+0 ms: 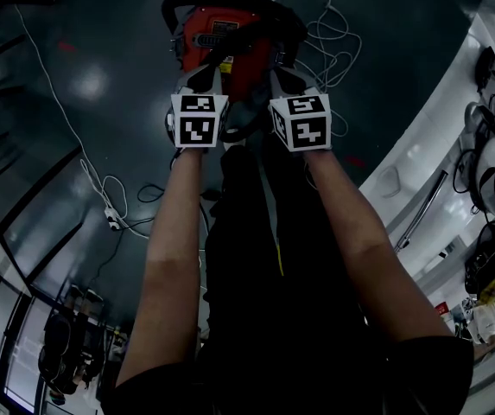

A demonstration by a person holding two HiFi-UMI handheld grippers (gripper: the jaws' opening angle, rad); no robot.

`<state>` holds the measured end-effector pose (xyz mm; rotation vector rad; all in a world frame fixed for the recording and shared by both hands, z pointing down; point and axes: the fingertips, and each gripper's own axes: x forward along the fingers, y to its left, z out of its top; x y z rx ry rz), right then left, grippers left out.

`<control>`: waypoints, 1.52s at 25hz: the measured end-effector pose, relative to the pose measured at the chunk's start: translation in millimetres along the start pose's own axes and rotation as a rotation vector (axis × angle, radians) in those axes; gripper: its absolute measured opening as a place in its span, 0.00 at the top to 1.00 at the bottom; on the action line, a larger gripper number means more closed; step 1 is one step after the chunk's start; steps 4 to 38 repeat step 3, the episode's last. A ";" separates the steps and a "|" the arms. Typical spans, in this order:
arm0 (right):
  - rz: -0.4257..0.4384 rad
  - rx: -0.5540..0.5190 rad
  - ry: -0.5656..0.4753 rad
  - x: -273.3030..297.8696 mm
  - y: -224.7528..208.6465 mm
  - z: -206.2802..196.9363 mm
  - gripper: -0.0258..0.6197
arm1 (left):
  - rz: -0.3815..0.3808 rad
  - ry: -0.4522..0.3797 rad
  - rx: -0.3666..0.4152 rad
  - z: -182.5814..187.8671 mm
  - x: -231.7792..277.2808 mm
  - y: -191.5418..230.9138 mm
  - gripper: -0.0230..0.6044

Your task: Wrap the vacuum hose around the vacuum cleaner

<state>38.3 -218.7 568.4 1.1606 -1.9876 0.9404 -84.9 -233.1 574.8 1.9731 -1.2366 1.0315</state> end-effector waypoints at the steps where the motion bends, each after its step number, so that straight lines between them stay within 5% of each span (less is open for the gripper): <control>1: 0.001 -0.001 -0.001 0.0 0.3 0.0 0.97 | 0.002 0.002 0.003 -0.1 0.2 -0.1 0.94; 38: 0.002 -0.002 -0.001 -0.5 0.7 -0.2 0.97 | 0.005 0.003 0.006 -0.1 0.6 -0.9 0.94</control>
